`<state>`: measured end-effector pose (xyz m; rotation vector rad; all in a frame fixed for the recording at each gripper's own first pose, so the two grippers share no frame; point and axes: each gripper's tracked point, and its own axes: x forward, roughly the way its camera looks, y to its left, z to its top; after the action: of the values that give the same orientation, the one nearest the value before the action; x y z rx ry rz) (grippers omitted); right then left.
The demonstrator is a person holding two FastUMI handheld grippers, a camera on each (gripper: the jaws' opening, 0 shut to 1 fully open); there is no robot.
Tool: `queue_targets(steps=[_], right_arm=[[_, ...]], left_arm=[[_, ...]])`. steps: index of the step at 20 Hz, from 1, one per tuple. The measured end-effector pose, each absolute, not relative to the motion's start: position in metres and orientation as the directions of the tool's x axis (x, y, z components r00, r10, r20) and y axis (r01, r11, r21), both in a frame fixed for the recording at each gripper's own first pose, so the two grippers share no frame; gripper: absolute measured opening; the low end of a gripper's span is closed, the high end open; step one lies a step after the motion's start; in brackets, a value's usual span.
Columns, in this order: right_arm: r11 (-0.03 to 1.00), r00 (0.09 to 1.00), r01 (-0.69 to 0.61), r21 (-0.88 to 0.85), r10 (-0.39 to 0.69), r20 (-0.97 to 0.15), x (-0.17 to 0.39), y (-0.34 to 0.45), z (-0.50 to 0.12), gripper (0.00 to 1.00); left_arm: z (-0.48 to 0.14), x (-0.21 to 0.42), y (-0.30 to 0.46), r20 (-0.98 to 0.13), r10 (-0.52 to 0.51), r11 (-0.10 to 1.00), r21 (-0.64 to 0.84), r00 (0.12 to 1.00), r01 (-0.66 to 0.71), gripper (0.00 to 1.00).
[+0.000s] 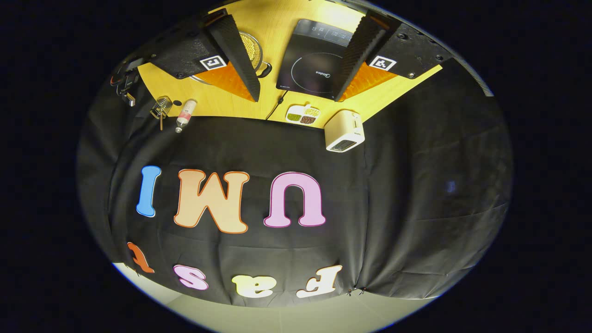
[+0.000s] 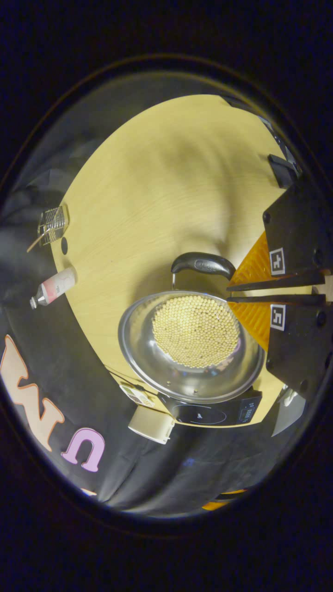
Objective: First push the handle of the pot to place it horizontally, then grasp the pot with both hands and set it on the induction cooktop.
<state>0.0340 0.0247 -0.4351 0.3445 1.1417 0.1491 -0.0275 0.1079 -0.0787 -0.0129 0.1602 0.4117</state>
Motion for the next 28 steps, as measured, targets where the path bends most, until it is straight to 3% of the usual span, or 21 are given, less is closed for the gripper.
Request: queue_targets(steps=[12,13,14,15,19,20,21,22,24,25,26,27,28], right_arm=[[0.956,0.44,-0.019,0.294,0.272,-0.856,0.083,0.015,-0.432,0.09],[0.956,0.445,-0.025,0.294,0.274,-0.853,0.086,0.015,-0.431,0.0],[0.955,0.448,-0.028,0.295,0.276,-0.85,0.088,0.014,-0.431,0.09],[0.954,0.452,-0.029,0.299,0.28,-0.847,0.09,0.014,-0.431,0.09],[0.945,0.437,-0.008,0.326,0.296,-0.849,0.09,0.01,-0.433,0.09],[0.94,0.424,0.0,0.342,0.31,-0.851,0.088,0.008,-0.43,0.02],[0.939,0.422,0.017,0.343,0.305,-0.854,0.089,0.002,-0.429,0.12],[0.934,0.417,0.03,0.356,0.312,-0.854,0.088,-0.004,-0.424,0.26],[0.916,0.409,0.061,0.396,0.339,-0.847,0.086,-0.012,-0.418,0.53],[0.908,0.415,0.082,0.411,0.344,-0.842,0.089,-0.018,-0.413,0.83],[0.898,0.423,0.105,0.428,0.349,-0.836,0.092,-0.022,-0.41,0.8],[0.885,0.431,0.128,0.448,0.357,-0.828,0.097,-0.027,-0.406,0.83],[0.873,0.437,0.148,0.464,0.363,-0.823,0.1,-0.03,-0.402,0.93]], left_arm=[[-0.109,-0.002,0.092,-0.213,0.394,0.914,-0.013,0.894,-0.406,0.96],[-0.111,-0.001,0.089,-0.213,0.393,0.914,-0.019,0.895,-0.406,0.96],[-0.111,0.001,0.088,-0.21,0.394,0.913,-0.021,0.895,-0.407,0.96],[-0.113,0.002,0.087,-0.21,0.396,0.912,-0.021,0.894,-0.409,0.93],[-0.124,0.006,0.088,-0.224,0.406,0.908,-0.01,0.886,-0.418,0.96],[-0.128,0.007,0.088,-0.233,0.402,0.909,-0.016,0.886,-0.417,0.93],[-0.133,0.009,0.09,-0.24,0.4,0.909,-0.021,0.885,-0.416,0.96],[-0.139,0.012,0.092,-0.252,0.397,0.909,-0.025,0.883,-0.416,0.93],[-0.152,0.018,0.098,-0.278,0.386,0.912,-0.03,0.88,-0.409,0.96],[-0.161,0.021,0.098,-0.302,0.369,0.917,-0.032,0.879,-0.397,0.96],[-0.172,0.024,0.098,-0.333,0.352,0.923,-0.03,0.875,-0.383,0.96],[-0.182,0.027,0.101,-0.359,0.339,0.927,-0.029,0.869,-0.374,0.96],[-0.19,0.03,0.102,-0.383,0.329,0.929,-0.034,0.863,-0.369,0.97]])
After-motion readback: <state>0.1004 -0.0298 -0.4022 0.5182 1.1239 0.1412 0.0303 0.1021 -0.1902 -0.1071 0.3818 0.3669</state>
